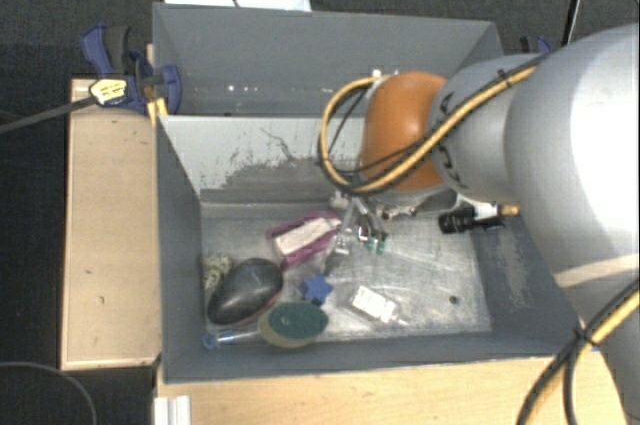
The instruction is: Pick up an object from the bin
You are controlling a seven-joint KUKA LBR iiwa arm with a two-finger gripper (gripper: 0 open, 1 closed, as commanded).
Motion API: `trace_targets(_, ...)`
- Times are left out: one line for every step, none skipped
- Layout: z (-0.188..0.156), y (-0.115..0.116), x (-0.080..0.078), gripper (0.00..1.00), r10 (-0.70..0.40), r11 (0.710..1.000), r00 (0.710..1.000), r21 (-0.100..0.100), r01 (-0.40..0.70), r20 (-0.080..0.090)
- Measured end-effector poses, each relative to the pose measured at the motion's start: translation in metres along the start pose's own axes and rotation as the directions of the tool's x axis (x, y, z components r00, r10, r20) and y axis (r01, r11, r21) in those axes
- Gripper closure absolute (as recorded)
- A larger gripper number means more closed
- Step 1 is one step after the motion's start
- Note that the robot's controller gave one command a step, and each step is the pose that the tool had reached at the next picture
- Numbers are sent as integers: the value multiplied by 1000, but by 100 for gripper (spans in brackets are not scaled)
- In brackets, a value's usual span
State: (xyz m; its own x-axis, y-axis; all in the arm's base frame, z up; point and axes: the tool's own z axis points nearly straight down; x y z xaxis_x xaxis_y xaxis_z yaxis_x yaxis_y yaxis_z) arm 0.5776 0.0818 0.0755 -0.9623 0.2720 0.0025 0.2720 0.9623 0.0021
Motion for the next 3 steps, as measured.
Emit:
trace_targets(-3, -4, -2, 100, 1, 1000, 1000, 2, -1, 3)
trace_targets(-3, -4, -2, 0, -1, 1000, 1000, 2, 1, 3)
trace_targets(1, 38, -2, 0, 31, 999, 999, 7, -31, 9)
